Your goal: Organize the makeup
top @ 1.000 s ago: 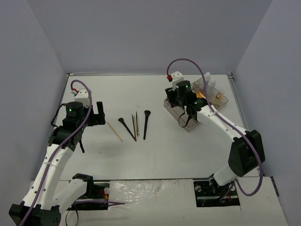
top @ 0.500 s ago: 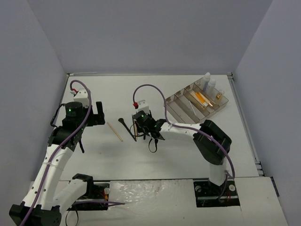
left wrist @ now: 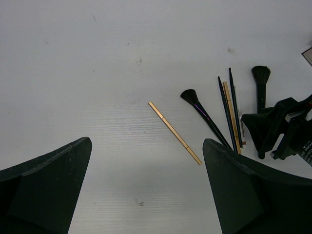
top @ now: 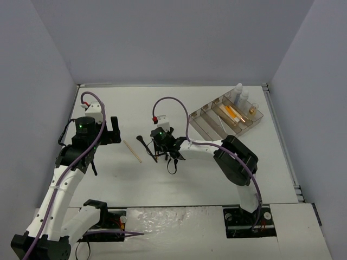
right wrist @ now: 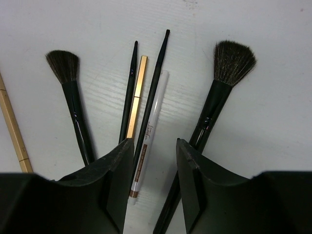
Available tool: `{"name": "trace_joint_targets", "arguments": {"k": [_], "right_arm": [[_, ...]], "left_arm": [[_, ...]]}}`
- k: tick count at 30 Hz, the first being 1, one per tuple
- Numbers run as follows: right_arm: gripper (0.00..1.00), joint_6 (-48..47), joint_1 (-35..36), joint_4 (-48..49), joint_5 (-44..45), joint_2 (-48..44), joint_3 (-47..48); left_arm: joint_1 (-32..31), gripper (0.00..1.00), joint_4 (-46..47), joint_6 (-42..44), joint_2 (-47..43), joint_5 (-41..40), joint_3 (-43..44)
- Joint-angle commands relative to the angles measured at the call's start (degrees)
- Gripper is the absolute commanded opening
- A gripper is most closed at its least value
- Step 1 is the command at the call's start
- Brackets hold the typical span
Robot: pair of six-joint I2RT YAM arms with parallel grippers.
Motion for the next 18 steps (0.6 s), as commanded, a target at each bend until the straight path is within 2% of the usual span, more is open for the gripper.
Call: {"name": "trace_joint_targets", "arguments": {"k": [1,18], "right_arm": [[0.37,1.6,0.4,3.1,1.8,0.8,2.9],[0.25,2.1,0.1,2.6,4.9,3.0,-0.2]], "left_arm": [[0.3,0.97,2.6,-0.3,0.3,0.0,1.5],[0.3,0.97,2.5,-0.3,0.4,0.0,1.5]]}}
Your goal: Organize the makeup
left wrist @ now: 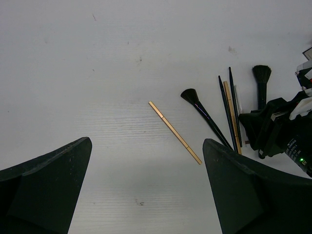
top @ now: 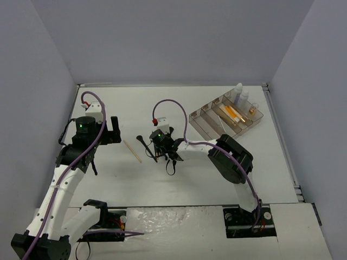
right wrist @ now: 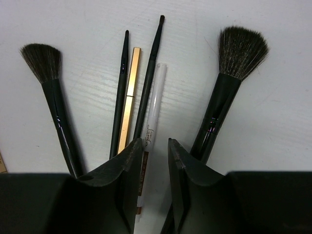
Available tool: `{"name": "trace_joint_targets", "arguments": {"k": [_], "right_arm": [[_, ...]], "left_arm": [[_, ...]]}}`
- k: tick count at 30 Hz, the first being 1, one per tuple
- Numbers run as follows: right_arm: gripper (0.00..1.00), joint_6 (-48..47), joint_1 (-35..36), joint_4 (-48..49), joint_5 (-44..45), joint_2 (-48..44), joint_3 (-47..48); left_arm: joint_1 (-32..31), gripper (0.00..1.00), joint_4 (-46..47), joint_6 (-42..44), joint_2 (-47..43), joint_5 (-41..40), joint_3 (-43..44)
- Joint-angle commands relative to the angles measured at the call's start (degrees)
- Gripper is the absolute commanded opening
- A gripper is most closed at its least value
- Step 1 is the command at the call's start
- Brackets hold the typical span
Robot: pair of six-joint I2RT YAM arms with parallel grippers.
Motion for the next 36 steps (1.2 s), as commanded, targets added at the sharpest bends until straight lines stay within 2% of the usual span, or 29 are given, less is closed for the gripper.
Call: {"name": "trace_joint_targets", "arguments": {"k": [1,9,14,15,21,25,30,36], "right_arm": [[0.25,0.7,0.1,0.8,4.0,-0.6,-0.6],[0.23,0.3,-0.1,-1.0,3.7,-0.2,-0.5],[0.02,-0.5,-0.6,-1.5,1.9,0.2,0.8],[0.01,-0.9,-0.6,-1.6,1.8,-0.3,1.1],[0.0,-4.2,-0.6,-3.9,-0.3,-3.8,5.3],[0.0,-7.4,-1.0,-6.1,-1.0,-10.2,7.4],[0.0,-17.7,-6.8,-8.5,-2.9,-19.7,3.9],[0.0,-36.7,-16.8,-13.2,-6.3,-27.8,-2.2]], "left_arm": [[0.3,0.97,2.6,-0.3,0.2,0.0,1.5],[0.3,0.97,2.5,-0.3,0.2,0.0,1.5],[0.3,0.97,2.4,-0.3,0.3,0.0,1.5],[0.3,0.97,2.4,-0.3,0.3,0.0,1.5],[0.3,0.97,2.4,-0.3,0.3,0.0,1.5],[0.3,0.97,2.5,-0.3,0.2,0.0,1.5],[0.4,0.97,2.4,-0.3,0.4,0.0,1.6],[0.4,0.97,2.3,-0.3,0.6,1.0,1.6]]}}
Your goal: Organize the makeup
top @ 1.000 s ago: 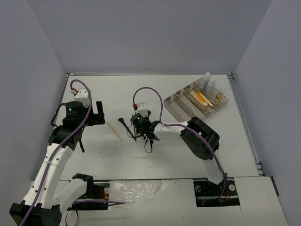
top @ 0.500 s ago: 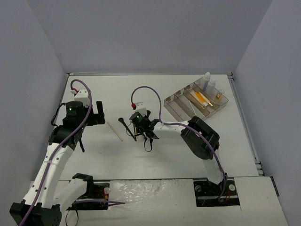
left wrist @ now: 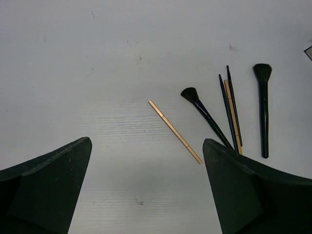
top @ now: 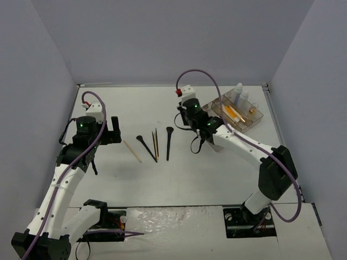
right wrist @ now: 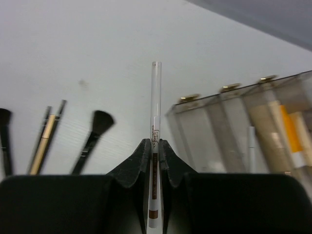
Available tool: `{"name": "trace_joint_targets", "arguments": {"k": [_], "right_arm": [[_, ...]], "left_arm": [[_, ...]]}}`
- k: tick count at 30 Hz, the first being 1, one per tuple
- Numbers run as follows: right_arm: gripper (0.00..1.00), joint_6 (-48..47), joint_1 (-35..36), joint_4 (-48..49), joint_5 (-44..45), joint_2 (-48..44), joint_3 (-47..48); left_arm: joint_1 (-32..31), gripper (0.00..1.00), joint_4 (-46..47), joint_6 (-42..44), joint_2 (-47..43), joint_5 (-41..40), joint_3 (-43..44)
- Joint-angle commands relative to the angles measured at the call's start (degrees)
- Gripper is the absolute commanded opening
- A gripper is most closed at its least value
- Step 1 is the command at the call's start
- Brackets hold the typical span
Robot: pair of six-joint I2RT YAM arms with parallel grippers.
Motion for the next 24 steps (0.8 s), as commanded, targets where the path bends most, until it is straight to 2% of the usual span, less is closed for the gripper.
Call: {"name": "trace_joint_targets", "arguments": {"k": [1,5,9,18,24], "right_arm": [[0.0,-18.3,-7.9,-4.4,-2.3,-5.9,-4.1],[0.0,-23.7,-18.8,-5.1,-5.7,-7.1,-5.0],[0.0,-27.6,-25.5,-5.2,-10.7,-5.4,-3.5],[0.0,-33.5,-28.0,-5.2,-9.1,5.3,-1.5],[0.0,-33.8,-28.0,-4.3,-10.9,7.8,-3.1]], "left_arm": [[0.3,0.97,2.3,-0.3,0.2,1.5,1.7],[0.3,0.97,2.3,-0.3,0.0,1.5,1.5],[0.3,0.97,2.5,-0.4,-0.1,1.8,1.6],[0.3,0.97,2.7,-0.4,0.0,2.1,1.5],[0.3,0.97,2.7,-0.4,0.0,2.0,1.7]]}}
